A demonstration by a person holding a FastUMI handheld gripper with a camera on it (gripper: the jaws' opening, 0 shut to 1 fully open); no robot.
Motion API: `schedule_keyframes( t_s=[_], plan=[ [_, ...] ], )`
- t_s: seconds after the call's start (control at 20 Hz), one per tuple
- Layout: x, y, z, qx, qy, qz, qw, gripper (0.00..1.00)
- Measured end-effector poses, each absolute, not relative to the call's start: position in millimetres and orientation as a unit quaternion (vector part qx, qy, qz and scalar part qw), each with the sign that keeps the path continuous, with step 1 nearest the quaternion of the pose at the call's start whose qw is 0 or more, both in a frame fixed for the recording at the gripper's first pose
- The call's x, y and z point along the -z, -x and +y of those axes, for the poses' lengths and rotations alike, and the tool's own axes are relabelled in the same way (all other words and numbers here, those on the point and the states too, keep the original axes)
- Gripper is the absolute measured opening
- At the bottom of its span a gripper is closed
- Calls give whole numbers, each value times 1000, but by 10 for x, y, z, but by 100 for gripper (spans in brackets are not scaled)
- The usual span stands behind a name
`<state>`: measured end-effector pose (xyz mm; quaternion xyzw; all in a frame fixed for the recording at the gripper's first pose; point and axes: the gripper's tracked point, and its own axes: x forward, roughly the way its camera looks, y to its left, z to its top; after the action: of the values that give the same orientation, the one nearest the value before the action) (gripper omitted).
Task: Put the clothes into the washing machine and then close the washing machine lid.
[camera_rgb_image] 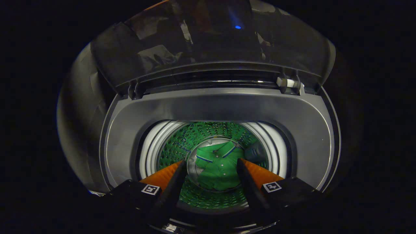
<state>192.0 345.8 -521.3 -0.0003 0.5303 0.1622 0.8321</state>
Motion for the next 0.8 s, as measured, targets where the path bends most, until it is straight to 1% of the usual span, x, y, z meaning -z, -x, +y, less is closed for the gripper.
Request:
schedule_keyframes(
  t_s=[0.15,0.3,0.55,0.8],
  plan=[
    [4954,-1897,3434,-165,-8,511,844,99],
    [4497,-1915,3395,-168,-15,476,863,99],
    [3519,-1991,3401,-179,-31,408,895,99],
    [2483,-2333,3521,-193,-32,320,927,99]
  ],
)
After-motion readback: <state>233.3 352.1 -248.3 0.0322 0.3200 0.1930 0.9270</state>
